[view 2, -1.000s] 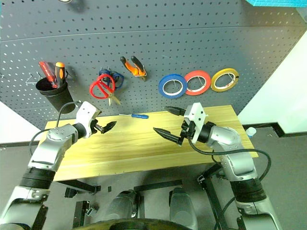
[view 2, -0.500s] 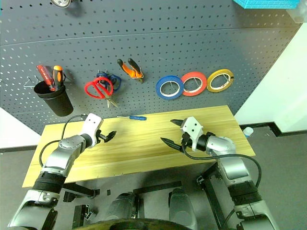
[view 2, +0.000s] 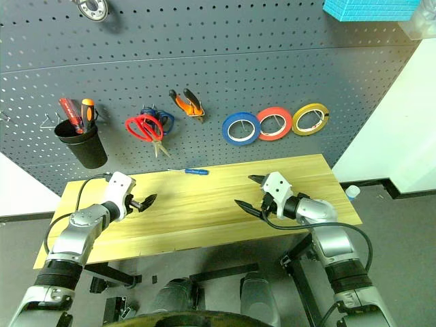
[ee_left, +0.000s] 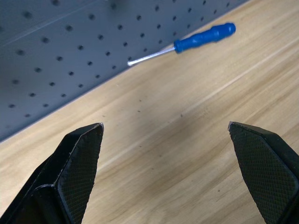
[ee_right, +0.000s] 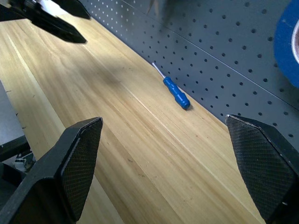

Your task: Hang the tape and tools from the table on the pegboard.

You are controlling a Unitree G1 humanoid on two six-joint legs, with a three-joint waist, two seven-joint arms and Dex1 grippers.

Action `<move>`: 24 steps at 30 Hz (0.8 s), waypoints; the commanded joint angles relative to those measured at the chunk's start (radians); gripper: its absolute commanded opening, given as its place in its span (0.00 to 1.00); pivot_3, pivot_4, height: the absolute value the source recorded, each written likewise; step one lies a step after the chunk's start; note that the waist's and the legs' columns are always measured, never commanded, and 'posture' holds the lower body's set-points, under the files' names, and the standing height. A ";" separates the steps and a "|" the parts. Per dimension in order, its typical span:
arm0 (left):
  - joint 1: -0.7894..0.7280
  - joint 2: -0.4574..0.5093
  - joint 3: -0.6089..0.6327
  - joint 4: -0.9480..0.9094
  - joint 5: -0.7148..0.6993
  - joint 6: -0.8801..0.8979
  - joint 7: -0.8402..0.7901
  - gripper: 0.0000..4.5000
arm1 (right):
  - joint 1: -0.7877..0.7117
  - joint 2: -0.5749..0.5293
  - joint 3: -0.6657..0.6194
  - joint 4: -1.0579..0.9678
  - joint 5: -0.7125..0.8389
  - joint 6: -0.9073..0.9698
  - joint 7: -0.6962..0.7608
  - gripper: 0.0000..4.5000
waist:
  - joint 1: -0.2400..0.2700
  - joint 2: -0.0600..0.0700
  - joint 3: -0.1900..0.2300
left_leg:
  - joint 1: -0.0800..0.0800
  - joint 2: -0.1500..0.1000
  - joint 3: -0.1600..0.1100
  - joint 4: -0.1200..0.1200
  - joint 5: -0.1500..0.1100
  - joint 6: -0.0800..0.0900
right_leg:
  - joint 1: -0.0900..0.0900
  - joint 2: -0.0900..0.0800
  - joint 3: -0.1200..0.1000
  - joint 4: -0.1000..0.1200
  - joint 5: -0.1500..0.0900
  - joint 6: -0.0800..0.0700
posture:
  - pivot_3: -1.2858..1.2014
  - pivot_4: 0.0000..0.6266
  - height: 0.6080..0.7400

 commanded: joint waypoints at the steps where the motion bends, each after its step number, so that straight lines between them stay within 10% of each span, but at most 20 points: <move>1: 0.028 0.037 0.043 -0.046 -0.017 -0.087 -0.044 0.99 | 0.010 -0.019 -0.041 -0.016 0.049 -0.024 0.042 0.98 | 0.001 0.001 0.000 | 0.000 0.000 0.000 0.000 0.000 0.000 | 0.000 0.000 0.000 0.000 -0.001 -0.001 | 0.49 0.02 1.00; 24: 0.228 0.120 0.078 -0.029 -0.060 -0.344 -0.274 0.99 | 0.110 -0.113 -0.098 -0.043 0.133 0.038 0.194 0.98 | 0.003 0.005 -0.004 | 0.001 0.000 0.000 0.000 0.000 0.000 | 0.001 -0.001 0.000 0.000 -0.005 0.000 | 0.49 0.05 1.00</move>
